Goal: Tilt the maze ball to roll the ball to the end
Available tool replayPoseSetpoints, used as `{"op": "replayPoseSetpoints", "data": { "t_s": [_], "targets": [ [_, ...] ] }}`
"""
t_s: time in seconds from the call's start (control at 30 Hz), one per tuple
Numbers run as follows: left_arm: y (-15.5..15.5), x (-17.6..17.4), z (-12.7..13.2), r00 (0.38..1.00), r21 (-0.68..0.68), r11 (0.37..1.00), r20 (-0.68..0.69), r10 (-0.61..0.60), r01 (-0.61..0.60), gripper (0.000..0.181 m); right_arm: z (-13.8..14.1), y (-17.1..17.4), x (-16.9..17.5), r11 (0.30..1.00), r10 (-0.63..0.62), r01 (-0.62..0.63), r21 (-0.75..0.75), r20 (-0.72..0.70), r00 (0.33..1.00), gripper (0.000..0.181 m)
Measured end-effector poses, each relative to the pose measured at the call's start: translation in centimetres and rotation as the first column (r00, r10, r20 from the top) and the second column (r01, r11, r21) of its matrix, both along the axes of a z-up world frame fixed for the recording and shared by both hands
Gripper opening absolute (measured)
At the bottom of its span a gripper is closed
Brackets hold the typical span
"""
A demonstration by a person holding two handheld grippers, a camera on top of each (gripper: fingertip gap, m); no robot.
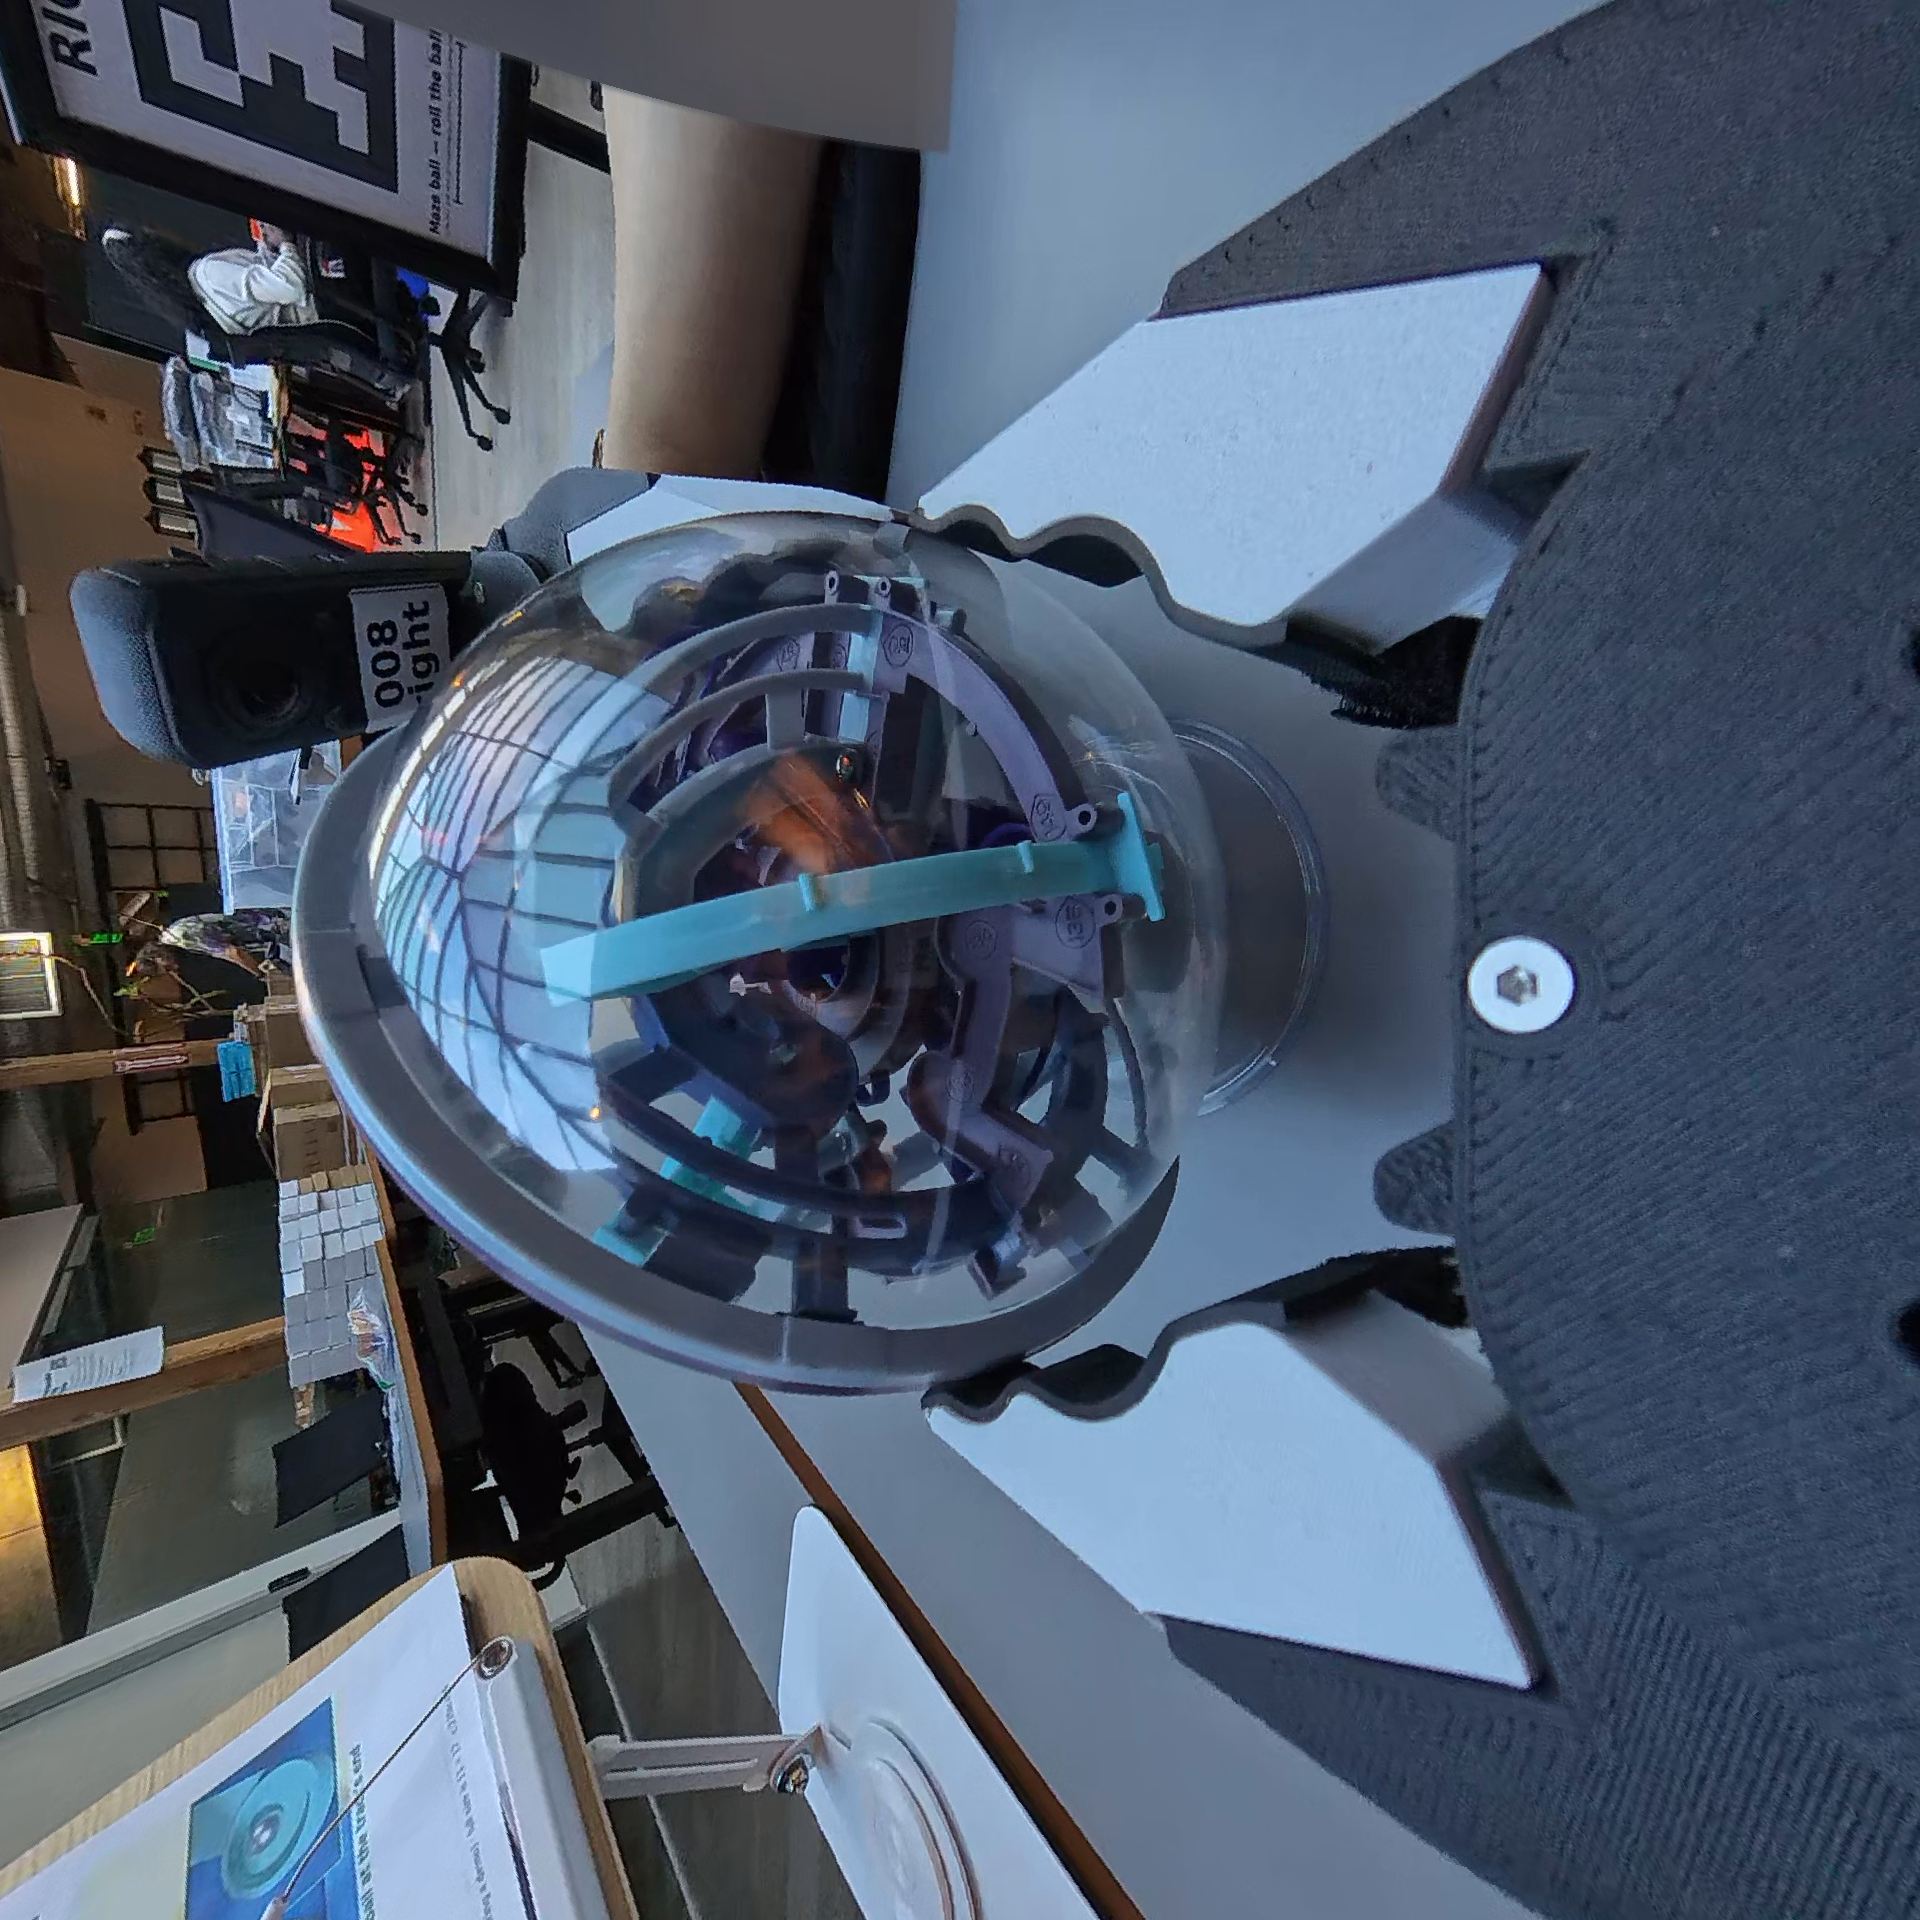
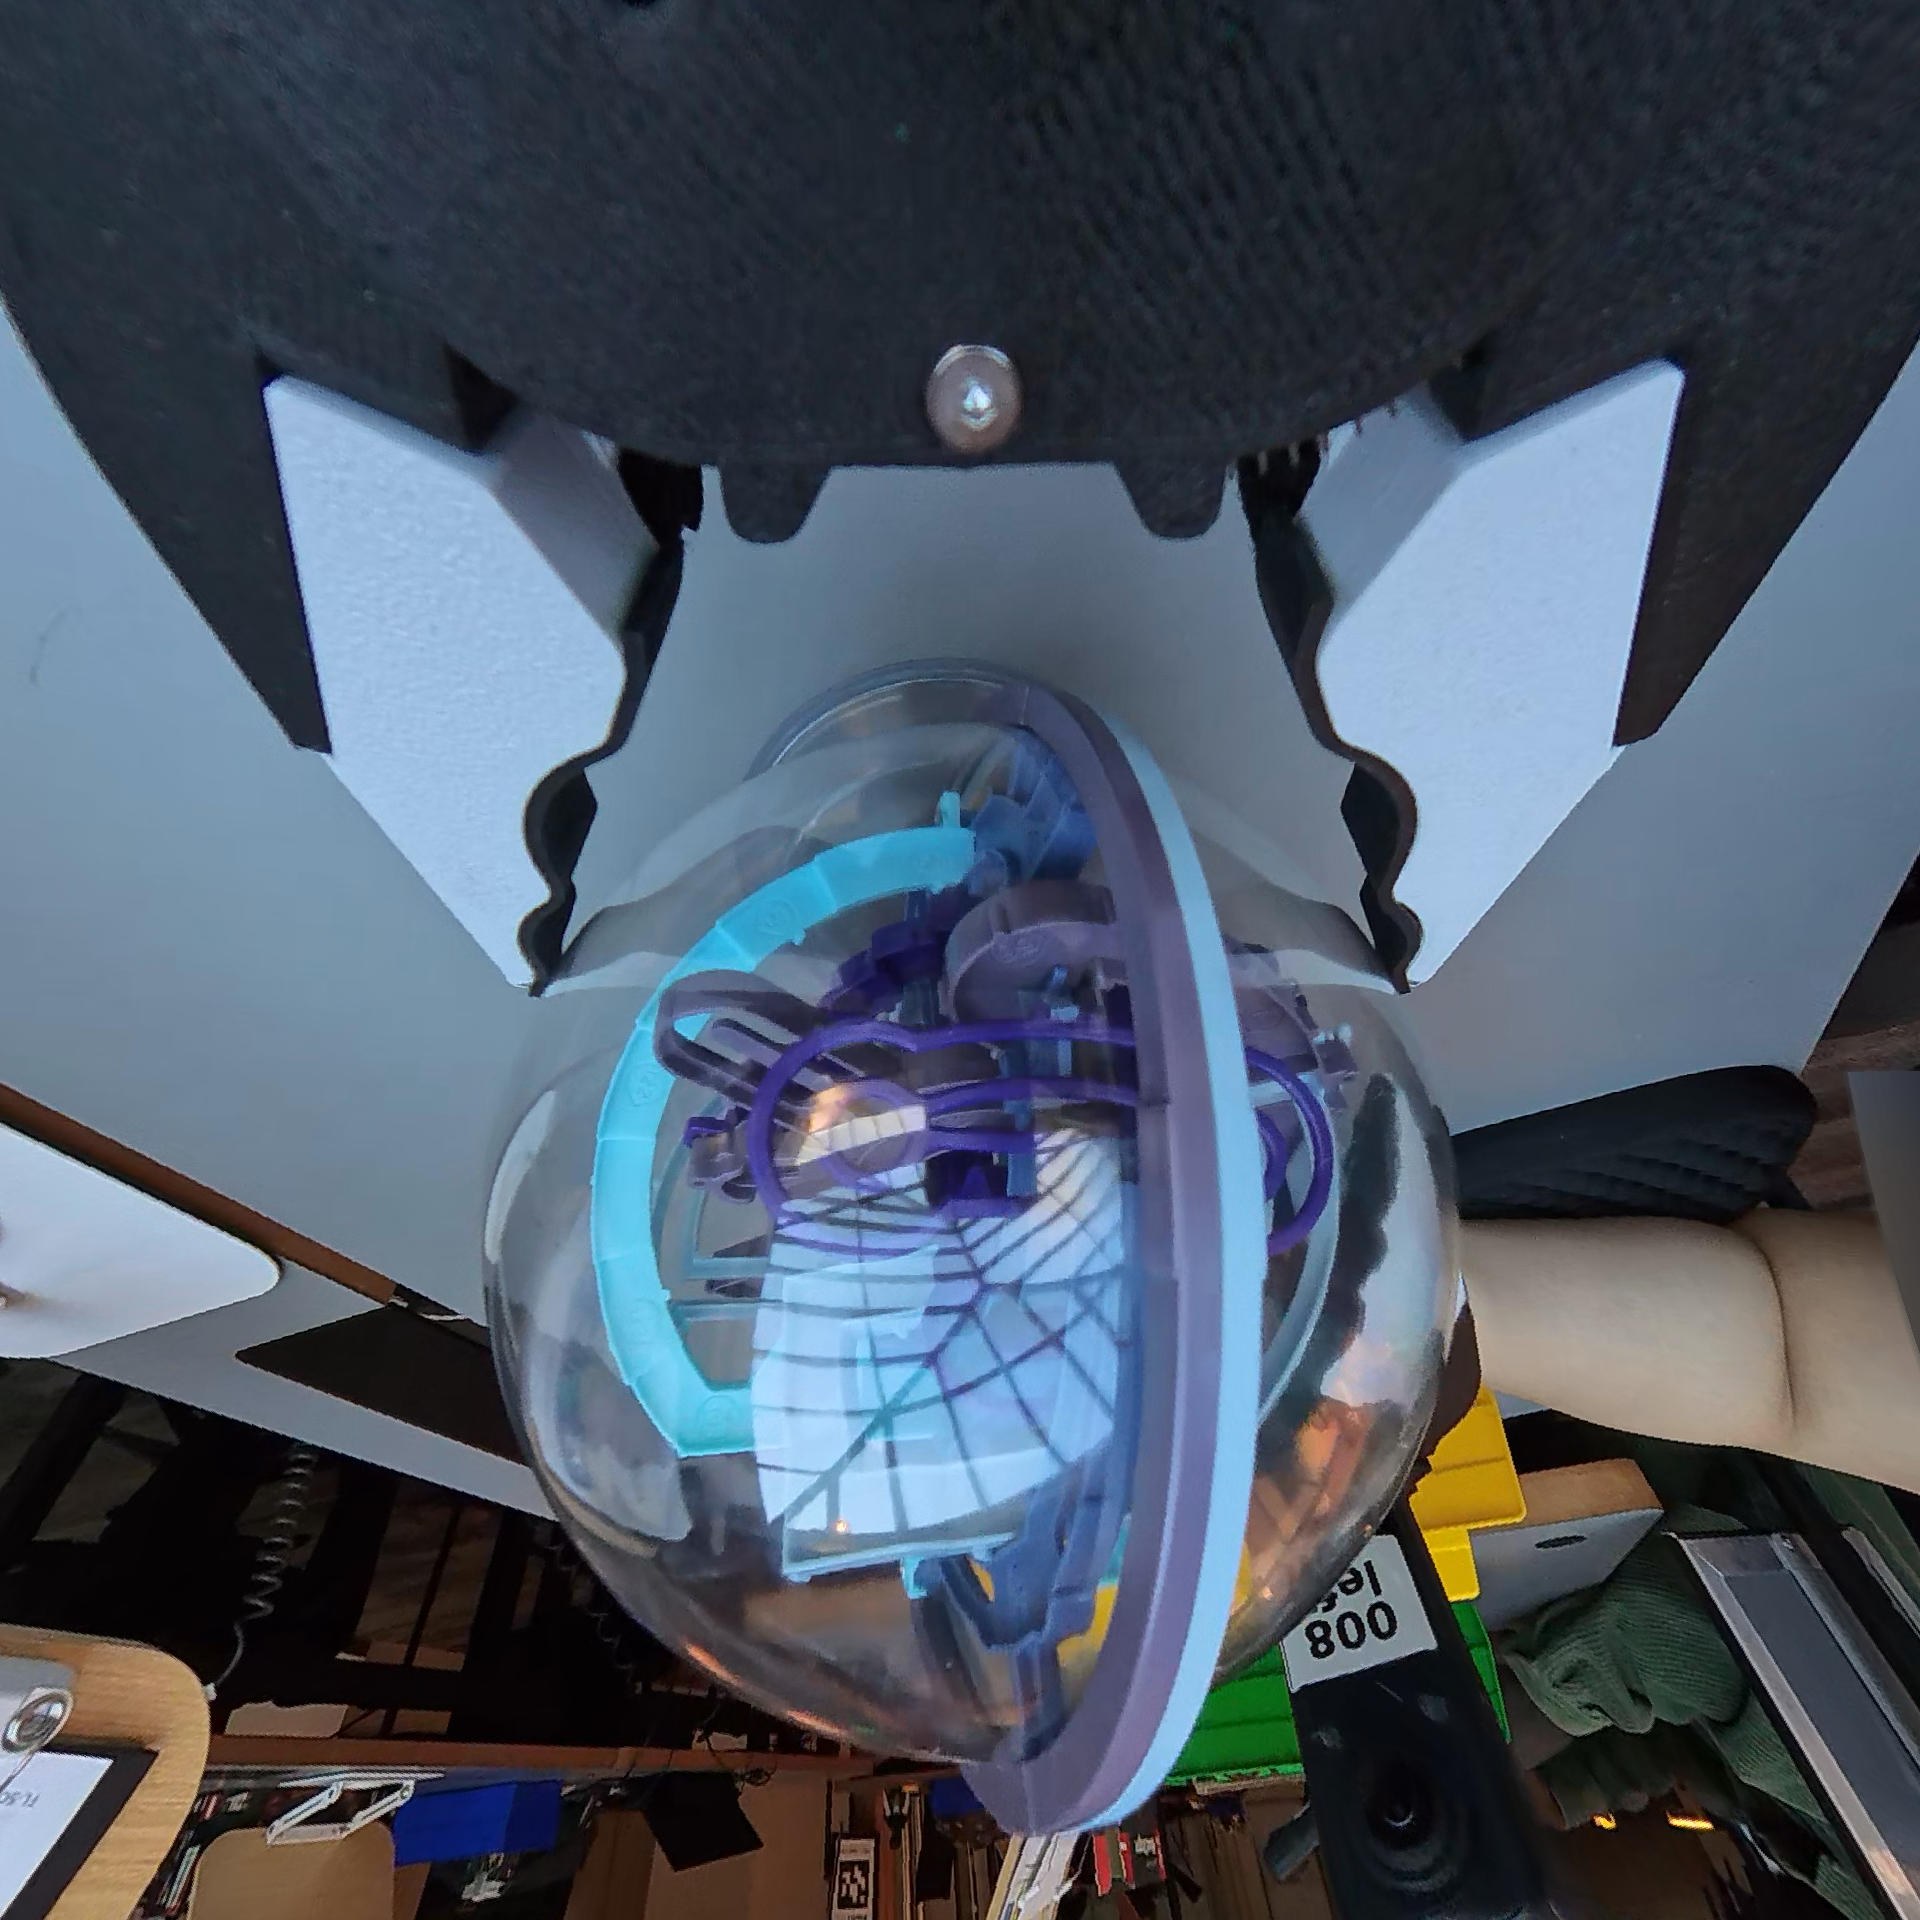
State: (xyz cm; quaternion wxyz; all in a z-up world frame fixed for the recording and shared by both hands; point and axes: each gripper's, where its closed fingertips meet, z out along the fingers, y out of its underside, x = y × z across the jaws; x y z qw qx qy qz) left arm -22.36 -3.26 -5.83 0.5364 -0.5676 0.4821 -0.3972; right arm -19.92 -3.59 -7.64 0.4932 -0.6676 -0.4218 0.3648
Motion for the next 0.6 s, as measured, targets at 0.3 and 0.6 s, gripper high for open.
{"op": "replayPoseSetpoints", "data": {
  "t_s": [0.3, 0.6],
  "targets": [
    [-0.10, 0.17, -0.23, 1.000, 0.008, 1.000, -0.004, 0.001, -0.001, 0.148, 0.03, 0.06, 0.18, 1.000, -0.017, 0.016, 0.018, 0.054, 0.998, 0.152],
    [-0.05, 0.19, -0.02, 1.000, -0.013, 1.000, 0.020, 0.006, -0.006, 0.145, 0.86, 0.32, 0.43, 0.997, -0.048, 0.042, 0.062, 0.099, 0.994, 0.152]
  ]
}}
